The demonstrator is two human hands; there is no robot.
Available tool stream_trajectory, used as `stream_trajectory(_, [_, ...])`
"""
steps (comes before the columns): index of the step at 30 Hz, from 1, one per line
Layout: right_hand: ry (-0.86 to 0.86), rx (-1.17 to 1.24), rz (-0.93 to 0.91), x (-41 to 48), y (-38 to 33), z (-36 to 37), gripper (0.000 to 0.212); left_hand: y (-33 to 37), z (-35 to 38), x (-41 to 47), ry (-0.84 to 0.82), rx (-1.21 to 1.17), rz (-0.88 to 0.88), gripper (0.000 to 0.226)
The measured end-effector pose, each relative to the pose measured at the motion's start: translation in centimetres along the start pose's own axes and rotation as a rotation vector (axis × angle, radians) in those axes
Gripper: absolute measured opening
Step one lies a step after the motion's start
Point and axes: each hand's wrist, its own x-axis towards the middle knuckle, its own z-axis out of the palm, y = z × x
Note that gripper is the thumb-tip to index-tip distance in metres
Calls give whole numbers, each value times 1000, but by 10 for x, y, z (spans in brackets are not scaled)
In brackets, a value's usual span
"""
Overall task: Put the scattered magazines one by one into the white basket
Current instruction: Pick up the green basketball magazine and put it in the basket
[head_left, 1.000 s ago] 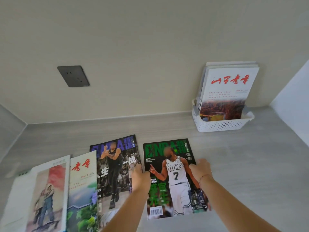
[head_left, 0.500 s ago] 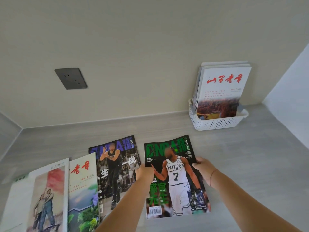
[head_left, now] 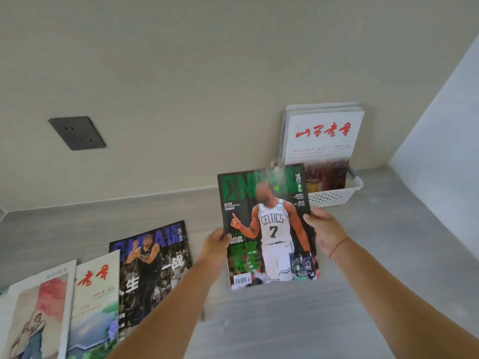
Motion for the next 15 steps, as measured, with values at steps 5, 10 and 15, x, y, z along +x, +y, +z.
stream_trajectory(5, [176,-278,-216,32,-58,-44,19,74,44,23,0,-58,128,23])
stream_trajectory(10, [283,-341,-332,58,-123,-80,17,139,91,39,49,-140,198,21])
stream_trajectory(15, [348,-334,-389,86,-171,-109,16,182,129,54,38,-178,250,20])
